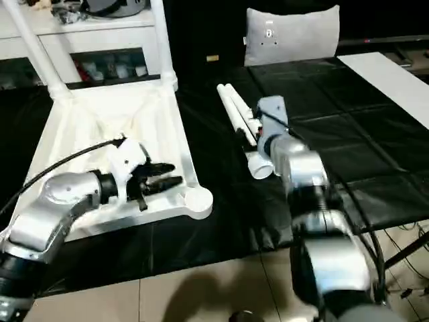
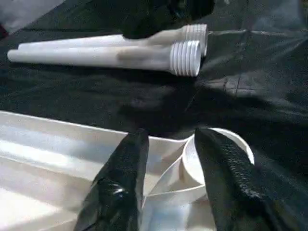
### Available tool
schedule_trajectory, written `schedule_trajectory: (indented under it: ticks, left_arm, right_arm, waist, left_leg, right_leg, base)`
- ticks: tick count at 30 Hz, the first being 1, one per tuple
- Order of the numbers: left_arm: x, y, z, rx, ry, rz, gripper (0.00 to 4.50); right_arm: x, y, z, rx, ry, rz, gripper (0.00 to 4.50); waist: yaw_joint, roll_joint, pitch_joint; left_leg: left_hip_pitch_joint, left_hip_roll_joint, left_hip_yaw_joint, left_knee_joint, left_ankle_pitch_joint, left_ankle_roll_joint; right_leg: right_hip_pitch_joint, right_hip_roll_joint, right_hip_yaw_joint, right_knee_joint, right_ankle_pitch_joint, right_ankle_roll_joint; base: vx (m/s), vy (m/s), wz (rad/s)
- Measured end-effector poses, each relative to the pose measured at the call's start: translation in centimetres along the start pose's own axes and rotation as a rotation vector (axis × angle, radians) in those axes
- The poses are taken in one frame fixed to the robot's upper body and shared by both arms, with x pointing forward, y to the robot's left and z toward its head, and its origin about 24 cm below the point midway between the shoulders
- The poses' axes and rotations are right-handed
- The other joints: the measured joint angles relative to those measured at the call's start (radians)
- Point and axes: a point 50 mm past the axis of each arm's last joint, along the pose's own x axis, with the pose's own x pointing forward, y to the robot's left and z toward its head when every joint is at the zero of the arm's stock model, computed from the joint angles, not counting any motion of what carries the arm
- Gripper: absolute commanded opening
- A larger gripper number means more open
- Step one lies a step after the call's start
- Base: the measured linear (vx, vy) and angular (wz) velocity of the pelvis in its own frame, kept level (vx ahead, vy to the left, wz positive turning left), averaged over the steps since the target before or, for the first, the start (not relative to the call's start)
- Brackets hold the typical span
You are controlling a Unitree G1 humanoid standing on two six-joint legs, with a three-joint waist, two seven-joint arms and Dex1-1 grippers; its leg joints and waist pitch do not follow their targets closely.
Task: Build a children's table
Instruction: Rotate table base, then pick table leg
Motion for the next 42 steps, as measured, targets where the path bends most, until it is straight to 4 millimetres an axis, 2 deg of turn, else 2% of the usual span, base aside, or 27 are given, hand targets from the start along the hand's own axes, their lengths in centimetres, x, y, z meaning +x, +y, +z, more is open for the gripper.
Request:
schedule_trajectory:
  ticks: [4, 9, 14, 18, 23, 34, 42]
  left_arm:
    - [0.1, -0.1, -0.2, -0.009, 0.016, -0.005, 2.49]
    - [0.1, 0.0, -0.3, -0.007, 0.032, 0.018, 2.87]
    - [0.1, -0.2, -0.5, -0.01, 0.044, 0.02, 2.87]
    - [0.0, -0.4, -0.7, -0.013, 0.05, 0.02, 2.87]
    - [0.0, -0.4, -0.7, -0.012, 0.05, 0.022, 2.87]
    - [0.0, -0.5, -0.6, -0.009, 0.057, 0.018, 2.94]
    - [0.0, -0.6, -0.7, -0.014, 0.064, 0.013, 2.94]
  right_arm:
    - [0.7, 0.4, -1.0, 0.012, 0.059, 0.03, 4.5]
    - [1.2, 0.3, -0.8, 0.005, 0.094, -0.023, 4.5]
    - [1.4, 0.3, -1.2, 0.043, 0.13, -0.031, 4.5]
    - [1.5, 0.7, -2.9, 0.072, 0.211, -0.017, 4.5]
    - [1.5, 0.9, -4.0, 0.099, 0.281, -0.016, 4.5]
    - [1.3, 1.4, -3.9, 0.125, 0.333, 0.057, 3.31]
    - [1.3, 1.5, -3.9, 0.13, 0.339, 0.068, 2.88]
  waist:
    - [-0.001, 0.0, 0.0]
    - [0.0, 0.0, 0.0]
    - [0.0, 0.0, 0.0]
    - [0.0, -0.001, 0.0]
    - [0.0, -0.001, 0.0]
    - [-0.001, -0.001, 0.001]
    - [-0.002, -0.001, 0.001]
  left_leg:
    - [0.0, 0.0, 0.0, 0.001, 0.0, 0.0]
    - [0.0, 0.0, 0.0, 0.002, 0.0, 0.0]
    - [0.0, 0.0, 0.0, 0.002, 0.0, 0.0]
    - [0.0, 0.0, 0.0, 0.002, 0.0, 0.0]
    - [-0.001, 0.001, 0.0, 0.005, 0.0, 0.0]
    - [0.0, 0.002, 0.0, 0.01, 0.0, -0.001]
    - [0.0, 0.002, 0.0, 0.01, 0.0, -0.001]
  right_leg:
    - [0.0, 0.0, 0.0, 0.001, 0.0, 0.0]
    - [-0.001, 0.0, 0.0, 0.002, 0.0, 0.0]
    - [-0.001, 0.0, 0.0, 0.002, 0.001, -0.002]
    - [-0.001, 0.0, 0.0, 0.003, 0.003, -0.006]
    - [-0.001, 0.0, 0.0, 0.004, 0.003, -0.006]
    - [-0.001, 0.0, 0.0, 0.011, -0.001, -0.001]
    - [-0.001, 0.0, 0.0, 0.011, -0.001, -0.001]
  base:
    - [0.0, 0.0, 0.0]
    - [0.0, 0.0, 0.0]
    - [0.0, 0.0, 0.0]
    - [0.0, 0.0, 0.0]
    - [0.0, 0.0, 0.0]
    - [0.0, 0.0, 0.0]
    - [0.0, 0.0, 0.0]
